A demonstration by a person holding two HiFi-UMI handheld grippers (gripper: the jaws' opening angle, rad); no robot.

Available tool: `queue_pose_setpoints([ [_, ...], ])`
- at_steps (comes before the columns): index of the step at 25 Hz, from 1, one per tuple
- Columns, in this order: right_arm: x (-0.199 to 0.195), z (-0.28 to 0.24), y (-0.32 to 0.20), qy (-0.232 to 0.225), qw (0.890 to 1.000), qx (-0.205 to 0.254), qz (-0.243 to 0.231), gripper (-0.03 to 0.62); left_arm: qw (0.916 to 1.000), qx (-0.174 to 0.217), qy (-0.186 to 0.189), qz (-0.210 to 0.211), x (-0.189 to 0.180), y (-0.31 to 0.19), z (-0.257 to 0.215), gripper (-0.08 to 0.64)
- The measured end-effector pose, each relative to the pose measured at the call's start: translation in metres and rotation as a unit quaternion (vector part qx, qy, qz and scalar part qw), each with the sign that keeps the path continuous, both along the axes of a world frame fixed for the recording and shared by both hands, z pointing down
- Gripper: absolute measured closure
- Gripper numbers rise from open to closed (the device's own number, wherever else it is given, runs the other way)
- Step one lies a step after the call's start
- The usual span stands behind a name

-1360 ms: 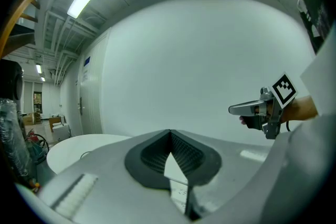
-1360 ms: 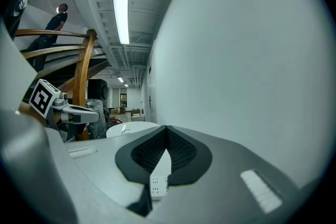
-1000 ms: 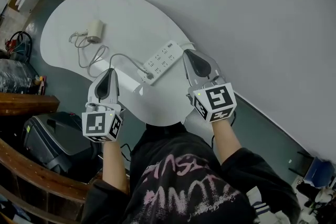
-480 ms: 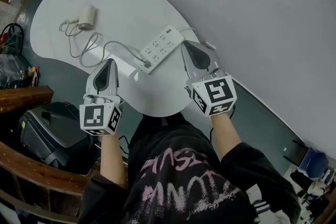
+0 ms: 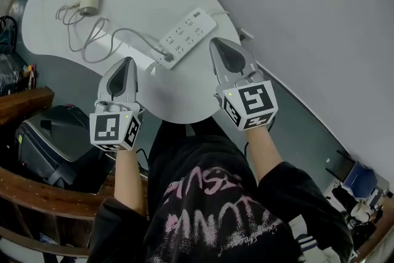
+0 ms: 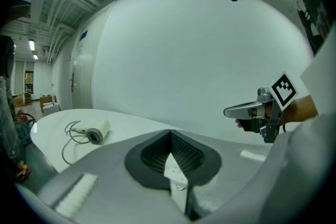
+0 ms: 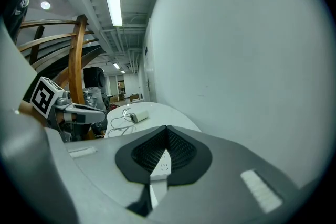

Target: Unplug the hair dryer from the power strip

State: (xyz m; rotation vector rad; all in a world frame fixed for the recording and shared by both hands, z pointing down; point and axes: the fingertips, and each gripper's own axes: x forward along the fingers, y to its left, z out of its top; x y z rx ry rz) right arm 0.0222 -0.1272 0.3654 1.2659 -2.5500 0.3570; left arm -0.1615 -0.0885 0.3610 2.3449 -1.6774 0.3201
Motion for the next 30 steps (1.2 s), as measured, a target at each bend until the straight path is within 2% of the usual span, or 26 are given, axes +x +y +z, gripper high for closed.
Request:
queue_pose_setpoints([
  [18, -0.010, 0.035, 0.012, -0.003, 0.999, -0.036, 0.004, 0.581, 0.9985, -0.046, 0.011, 0.029, 0.015, 0.011, 0.048, 0.559],
  [26, -0.015, 0.038, 0.010, -0.006, 0.999, -0.035, 0.003, 0.581, 0.9980, -0.049, 0.008, 0.040, 0.020, 0.008, 0.053, 0.559],
  [30, -0.016, 0.036, 0.010, -0.007, 0.999, -0.034, 0.004, 0.581, 0.9971, -0.056, 0.004, 0.050, 0.023, 0.008, 0.055, 0.525],
])
